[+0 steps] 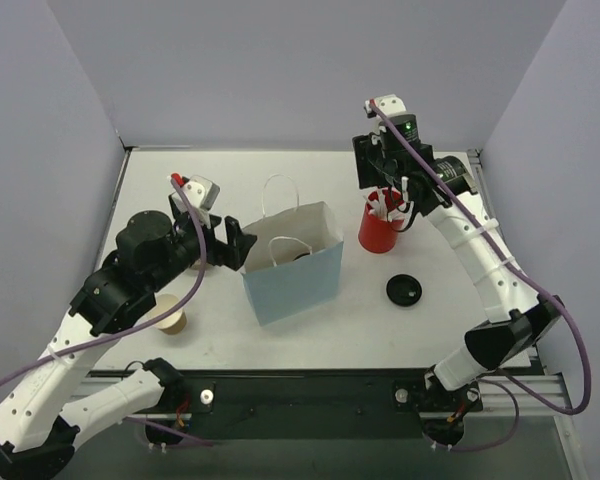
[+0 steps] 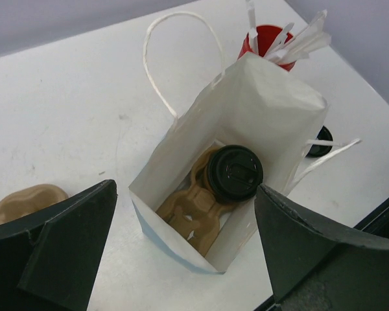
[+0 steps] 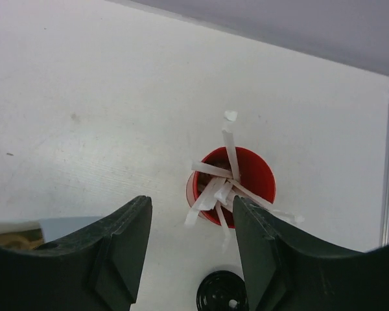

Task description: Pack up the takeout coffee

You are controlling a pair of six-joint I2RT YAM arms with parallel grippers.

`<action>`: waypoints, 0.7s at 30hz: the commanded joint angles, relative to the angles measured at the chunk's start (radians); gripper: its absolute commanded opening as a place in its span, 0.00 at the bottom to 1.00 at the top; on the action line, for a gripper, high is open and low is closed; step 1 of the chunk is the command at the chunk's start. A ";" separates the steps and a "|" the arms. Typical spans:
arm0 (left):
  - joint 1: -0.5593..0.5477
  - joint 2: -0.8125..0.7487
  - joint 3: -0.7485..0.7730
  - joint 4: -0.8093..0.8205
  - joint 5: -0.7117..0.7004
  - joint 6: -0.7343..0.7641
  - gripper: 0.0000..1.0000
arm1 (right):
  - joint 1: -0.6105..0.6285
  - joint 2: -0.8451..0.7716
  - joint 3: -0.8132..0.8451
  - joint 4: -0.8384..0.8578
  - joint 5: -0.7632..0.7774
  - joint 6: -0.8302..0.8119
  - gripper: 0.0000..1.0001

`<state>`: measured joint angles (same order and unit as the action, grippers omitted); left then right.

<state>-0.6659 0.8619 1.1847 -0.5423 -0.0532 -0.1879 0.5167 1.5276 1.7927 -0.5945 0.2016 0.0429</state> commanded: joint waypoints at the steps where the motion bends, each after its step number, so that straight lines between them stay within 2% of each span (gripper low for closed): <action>1: 0.000 -0.001 0.047 -0.106 -0.024 -0.015 0.97 | -0.119 0.135 0.088 -0.025 -0.117 0.029 0.54; 7: 0.002 -0.078 0.018 -0.153 -0.069 -0.065 0.97 | -0.188 0.299 0.169 -0.021 -0.169 -0.035 0.55; 14: 0.002 -0.150 -0.002 -0.196 -0.137 -0.082 0.97 | -0.230 0.393 0.208 -0.011 -0.223 -0.081 0.53; 18: 0.002 -0.162 0.007 -0.226 -0.154 -0.087 0.97 | -0.238 0.425 0.208 -0.002 -0.217 -0.083 0.47; 21: 0.002 -0.162 0.006 -0.237 -0.152 -0.093 0.97 | -0.242 0.445 0.203 0.009 -0.209 -0.083 0.37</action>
<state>-0.6659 0.7017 1.1728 -0.7555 -0.1802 -0.2615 0.2852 1.9453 1.9572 -0.6003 -0.0051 -0.0303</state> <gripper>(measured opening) 0.974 0.408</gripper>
